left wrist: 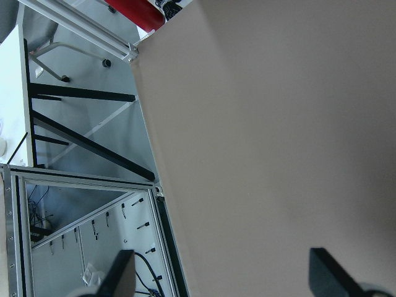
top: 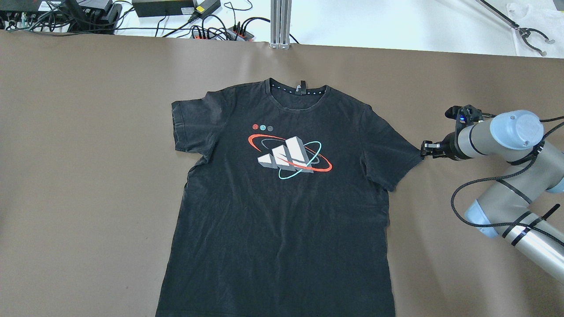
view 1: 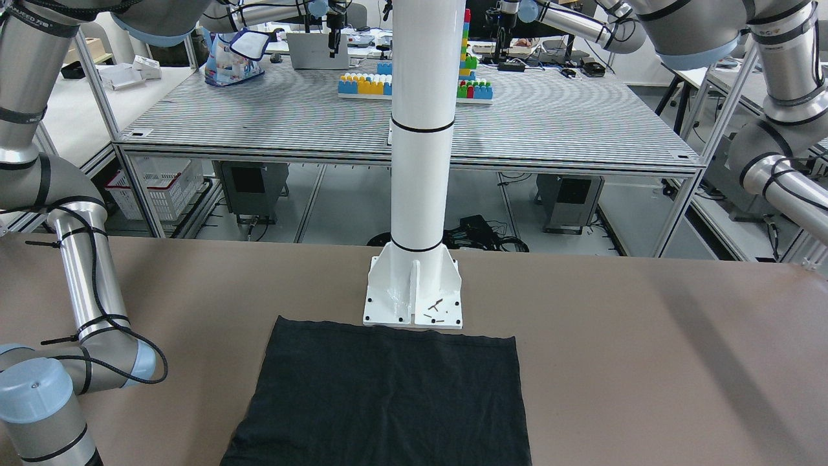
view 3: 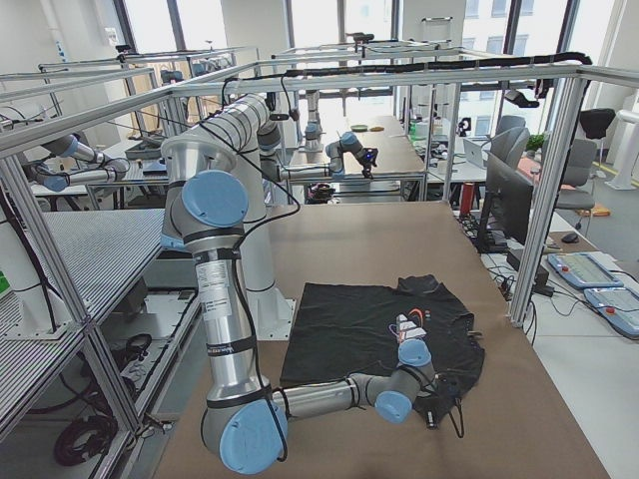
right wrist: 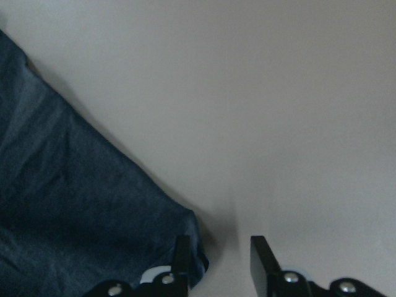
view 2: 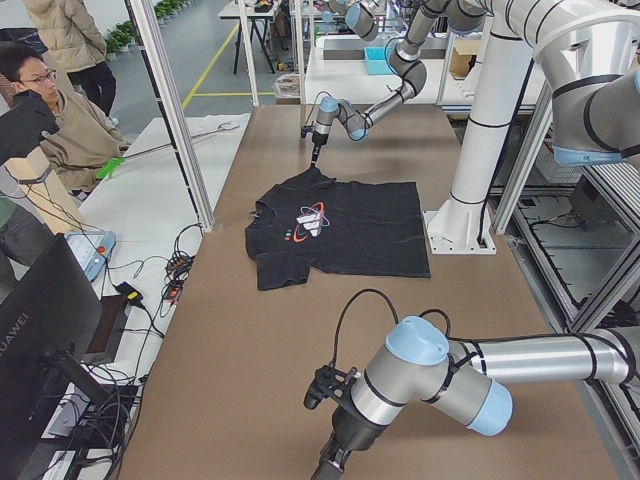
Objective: Fold clothes
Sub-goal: 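Lower the right gripper over the sleeve nearest it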
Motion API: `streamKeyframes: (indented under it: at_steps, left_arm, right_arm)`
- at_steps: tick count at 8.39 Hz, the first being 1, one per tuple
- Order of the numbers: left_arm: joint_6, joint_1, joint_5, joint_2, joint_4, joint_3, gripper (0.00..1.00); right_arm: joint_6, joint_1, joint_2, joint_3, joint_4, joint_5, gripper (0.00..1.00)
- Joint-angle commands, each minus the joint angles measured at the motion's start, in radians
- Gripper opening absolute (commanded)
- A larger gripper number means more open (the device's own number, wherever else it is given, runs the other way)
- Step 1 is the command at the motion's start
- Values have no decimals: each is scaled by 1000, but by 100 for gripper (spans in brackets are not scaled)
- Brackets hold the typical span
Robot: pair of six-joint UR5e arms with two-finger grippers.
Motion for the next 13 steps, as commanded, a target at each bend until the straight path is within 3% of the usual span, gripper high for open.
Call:
streamKeyframes:
  at_steps: [1,5,7,9,11,13]
  left_arm:
    - [-1,0,2,-1,0,0,100]
    - [-2,0,2,-3,0,0,100]
    - [-2,0,0,-3,-1,-2,100]
    - [-1,0,2,-3,0,-8,100]
    - [-2,3,0,0,2,-5,100]
    - [-2,6,0,2,2,-5,100]
  right_arm:
    - [0,-1,6,0,-4,0,1]
    - [-7,-1,11,21,-4,21,0]
    - [-6,1,13,130,-74,55,0]
    - [-4,1,55,257,-229,55,0]
    - [13,-16,115,235,-249,43,0]
    - [72,-71,237,97,-248,-64,0]
